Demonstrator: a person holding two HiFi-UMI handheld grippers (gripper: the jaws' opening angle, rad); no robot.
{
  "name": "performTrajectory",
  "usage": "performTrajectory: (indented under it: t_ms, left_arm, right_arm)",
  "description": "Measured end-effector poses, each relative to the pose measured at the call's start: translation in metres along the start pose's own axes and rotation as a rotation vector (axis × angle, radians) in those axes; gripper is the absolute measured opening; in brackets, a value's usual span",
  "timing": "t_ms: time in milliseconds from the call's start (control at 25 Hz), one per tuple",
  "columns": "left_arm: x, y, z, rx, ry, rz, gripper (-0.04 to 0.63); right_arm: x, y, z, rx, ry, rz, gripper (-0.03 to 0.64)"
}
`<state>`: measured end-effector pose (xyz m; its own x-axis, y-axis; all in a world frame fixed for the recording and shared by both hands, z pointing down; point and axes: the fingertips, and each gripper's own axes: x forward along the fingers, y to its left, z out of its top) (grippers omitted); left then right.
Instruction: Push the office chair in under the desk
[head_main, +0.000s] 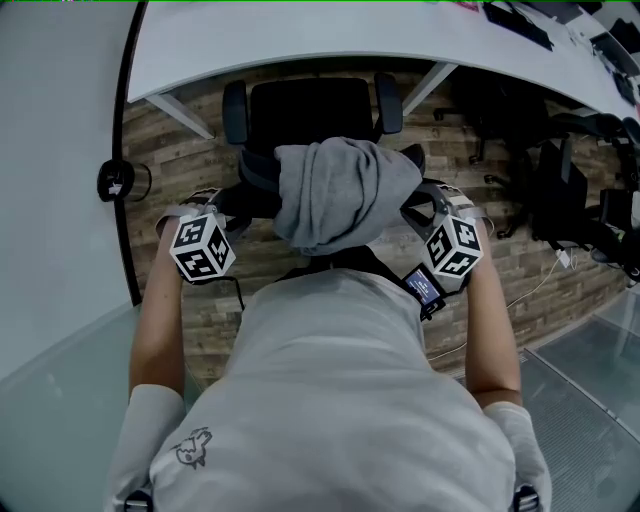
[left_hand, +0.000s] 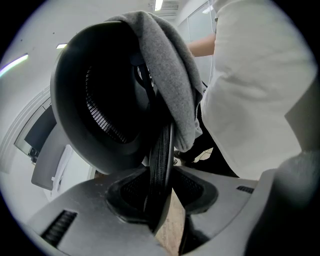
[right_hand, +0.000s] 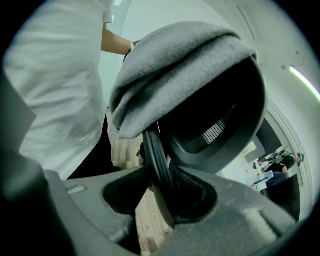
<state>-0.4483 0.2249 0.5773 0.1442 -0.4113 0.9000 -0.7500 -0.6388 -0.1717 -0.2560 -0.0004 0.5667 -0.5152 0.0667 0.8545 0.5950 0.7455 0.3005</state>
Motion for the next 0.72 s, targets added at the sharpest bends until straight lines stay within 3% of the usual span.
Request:
performTrajectory:
  t_ms: [320, 560, 720]
  left_arm:
    - [0.014, 0.043, -0.004, -0.051, 0.059, 0.025, 0.14]
    - [0.024, 0.085, -0.009, -0.082, 0.067, -0.025, 0.14]
    - [0.025, 0.119, -0.019, -0.098, 0.082, 0.0, 0.14]
  right_arm:
    - [0.022, -0.048, -0.003, -0.043, -0.023, 0.009, 0.149]
    - [0.044, -0.096, -0.001, -0.078, -0.048, 0.022, 0.146]
    - [0.059, -0.129, 0.009, -0.099, -0.058, 0.03, 0.143]
